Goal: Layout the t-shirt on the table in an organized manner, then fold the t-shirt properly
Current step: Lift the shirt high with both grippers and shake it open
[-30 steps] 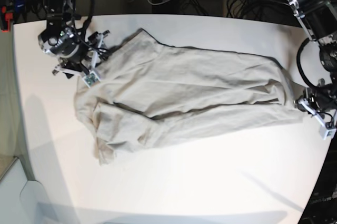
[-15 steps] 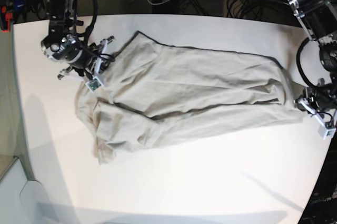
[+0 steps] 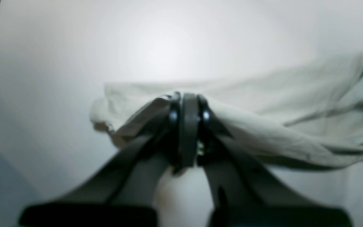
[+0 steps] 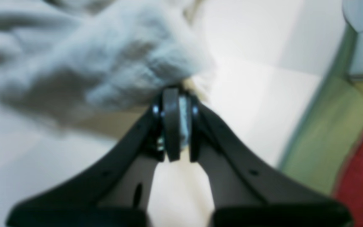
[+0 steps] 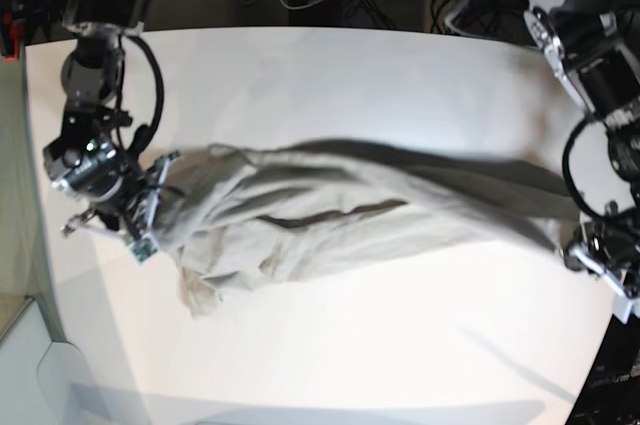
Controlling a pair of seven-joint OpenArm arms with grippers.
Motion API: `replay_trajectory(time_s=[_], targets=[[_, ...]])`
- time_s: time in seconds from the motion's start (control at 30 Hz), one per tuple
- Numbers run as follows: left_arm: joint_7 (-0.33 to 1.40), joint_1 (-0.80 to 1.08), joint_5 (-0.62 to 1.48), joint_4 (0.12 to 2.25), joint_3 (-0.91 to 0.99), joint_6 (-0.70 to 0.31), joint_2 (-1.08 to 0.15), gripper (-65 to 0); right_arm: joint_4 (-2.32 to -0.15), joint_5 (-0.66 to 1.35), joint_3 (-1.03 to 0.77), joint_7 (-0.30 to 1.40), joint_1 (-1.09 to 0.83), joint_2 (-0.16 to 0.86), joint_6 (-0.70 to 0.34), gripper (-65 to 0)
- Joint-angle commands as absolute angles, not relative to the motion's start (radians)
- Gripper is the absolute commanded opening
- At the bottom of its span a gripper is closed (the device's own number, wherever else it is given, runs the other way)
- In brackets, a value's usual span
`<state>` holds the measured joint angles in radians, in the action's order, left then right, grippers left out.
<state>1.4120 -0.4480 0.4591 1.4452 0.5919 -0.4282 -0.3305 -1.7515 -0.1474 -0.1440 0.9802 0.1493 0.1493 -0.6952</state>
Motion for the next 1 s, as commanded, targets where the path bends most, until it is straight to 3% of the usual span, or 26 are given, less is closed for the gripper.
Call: replay_trajectory(time_s=[0.0, 0.3, 0.6, 0.83, 0.97], targets=[[1.385, -0.518, 0.481, 1.448, 0.585, -0.43, -0.334, -64.6, -1.771, -0.14, -0.145, 0.958, 0.213, 0.157, -0.698, -63.7], [1.107, -0.799, 0.483, 1.218, 0.467, -0.429, -0.309, -64.6, -1.728, -0.14, -0.145, 0.986, 0.565, 0.168, -0.698, -63.7], [0.799, -1.078, 0.492, 0.923, 0.343, -0.429, -0.303, -64.6, -1.486, -0.14, -0.148, 0.911, 0.926, 0.246, -0.698, -63.7], [0.769, -1.159, 0.493, 0.842, 0.348, -0.43, -0.315, -64.6, -1.382, -0.14, -0.15, 0.878, 1.056, 0.306, -0.698, -63.7], [0.848, -1.153, 0.518, 0.842, 0.349, -0.44, -0.355, -64.6, -1.386, -0.14, -0.153, 0.894, 1.043, 0.318, -0.698, -63.7]])
